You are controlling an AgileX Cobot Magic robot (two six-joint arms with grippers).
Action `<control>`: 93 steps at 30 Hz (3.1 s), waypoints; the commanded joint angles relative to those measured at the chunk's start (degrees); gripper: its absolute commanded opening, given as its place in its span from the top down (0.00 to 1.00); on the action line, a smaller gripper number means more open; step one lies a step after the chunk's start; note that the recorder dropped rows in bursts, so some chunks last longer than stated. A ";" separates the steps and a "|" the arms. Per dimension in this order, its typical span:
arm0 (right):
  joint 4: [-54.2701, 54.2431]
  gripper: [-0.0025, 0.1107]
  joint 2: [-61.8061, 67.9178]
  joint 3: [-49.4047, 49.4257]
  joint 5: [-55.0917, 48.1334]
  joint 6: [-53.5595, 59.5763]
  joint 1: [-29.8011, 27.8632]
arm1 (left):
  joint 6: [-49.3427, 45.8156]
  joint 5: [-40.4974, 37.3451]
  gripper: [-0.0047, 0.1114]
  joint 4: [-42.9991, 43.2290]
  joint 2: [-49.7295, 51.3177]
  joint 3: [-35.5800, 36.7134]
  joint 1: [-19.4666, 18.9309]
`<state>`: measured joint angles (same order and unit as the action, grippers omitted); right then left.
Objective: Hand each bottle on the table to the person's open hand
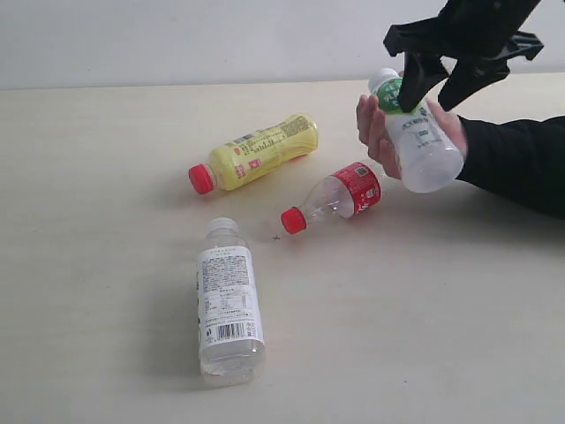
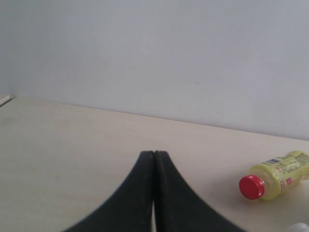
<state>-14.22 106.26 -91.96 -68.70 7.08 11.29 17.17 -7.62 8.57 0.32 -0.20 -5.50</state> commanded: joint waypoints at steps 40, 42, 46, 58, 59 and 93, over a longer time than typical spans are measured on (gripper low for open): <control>-11.78 0.98 -94.53 61.77 36.43 16.60 -0.02 | -0.01 0.04 0.96 0.23 -0.32 0.20 0.42; -13.01 0.98 -97.39 62.93 37.49 16.80 -0.02 | -0.01 0.04 0.96 0.23 -0.32 0.20 0.42; -10.80 0.98 -102.03 63.54 38.46 16.80 -0.02 | -0.01 0.04 0.96 0.23 -0.32 0.20 0.42; -9.42 0.98 -105.58 63.68 37.62 15.30 -0.02 | -0.01 0.04 0.96 0.23 -0.32 0.20 0.42; -9.42 0.98 -105.58 63.68 37.62 15.30 -0.02 | -0.01 0.04 0.96 0.23 -0.32 0.20 0.42; -8.76 0.98 -106.26 63.57 36.06 15.67 -0.02 | -0.01 0.04 0.96 0.23 -0.32 0.20 0.42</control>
<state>-23.15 0.29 -28.57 -32.83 22.35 11.29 17.17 -7.62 8.57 0.32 -0.20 -5.50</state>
